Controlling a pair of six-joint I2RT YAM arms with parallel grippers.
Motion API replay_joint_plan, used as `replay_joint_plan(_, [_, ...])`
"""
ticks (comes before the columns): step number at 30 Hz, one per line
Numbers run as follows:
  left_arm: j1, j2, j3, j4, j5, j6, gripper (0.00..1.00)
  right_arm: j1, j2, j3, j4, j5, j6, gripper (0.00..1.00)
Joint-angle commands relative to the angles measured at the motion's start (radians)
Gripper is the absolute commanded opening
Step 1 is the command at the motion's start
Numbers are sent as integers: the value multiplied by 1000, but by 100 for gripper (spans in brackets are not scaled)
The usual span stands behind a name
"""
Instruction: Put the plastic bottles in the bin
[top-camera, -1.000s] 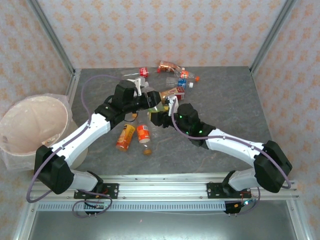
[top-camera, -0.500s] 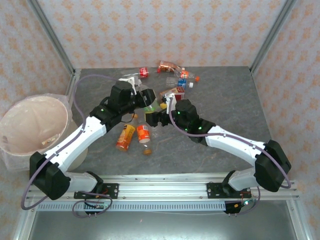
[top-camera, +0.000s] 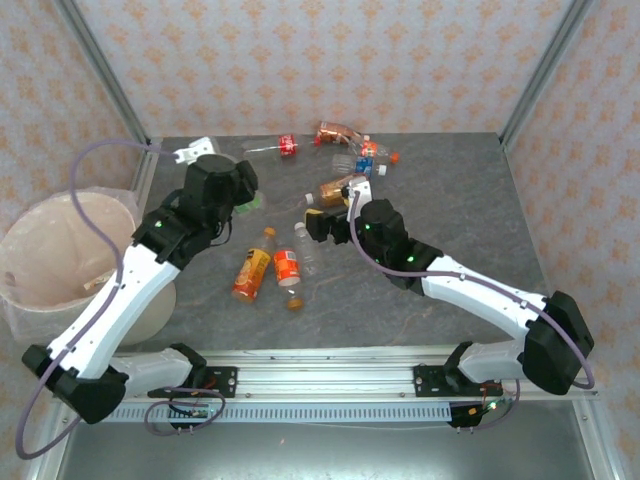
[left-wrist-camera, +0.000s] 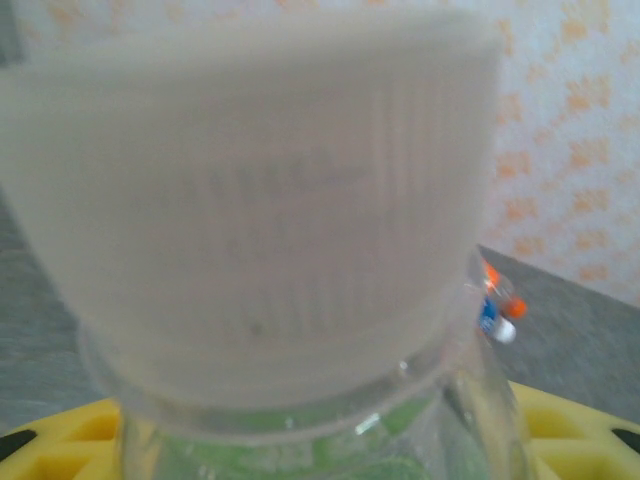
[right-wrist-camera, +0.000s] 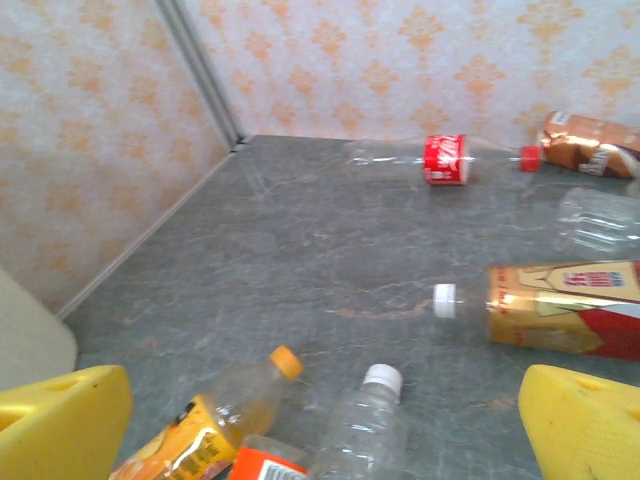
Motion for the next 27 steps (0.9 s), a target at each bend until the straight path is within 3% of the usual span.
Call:
replay_joint_plan(1, [13,-49,33,-138,-190,51,54,-11,7,5,-40,102,39,99])
replay_joint_plan(12, [26,-135,209,-333,-529,200,54,-28,22,13,-79,168,97,99])
replay_joint_plan(18, [55,-171,202,-314,-756,309,54,-28,39,34,-88,164,105,99])
replay_joint_plan(20, [131,-173,199,-325,-752,303,54,-28,46,43,-93,166,108,99])
replay_joint_plan(27, [439,-209,162,-328,-555,300,53,-28,60,68,-113,170,113,99])
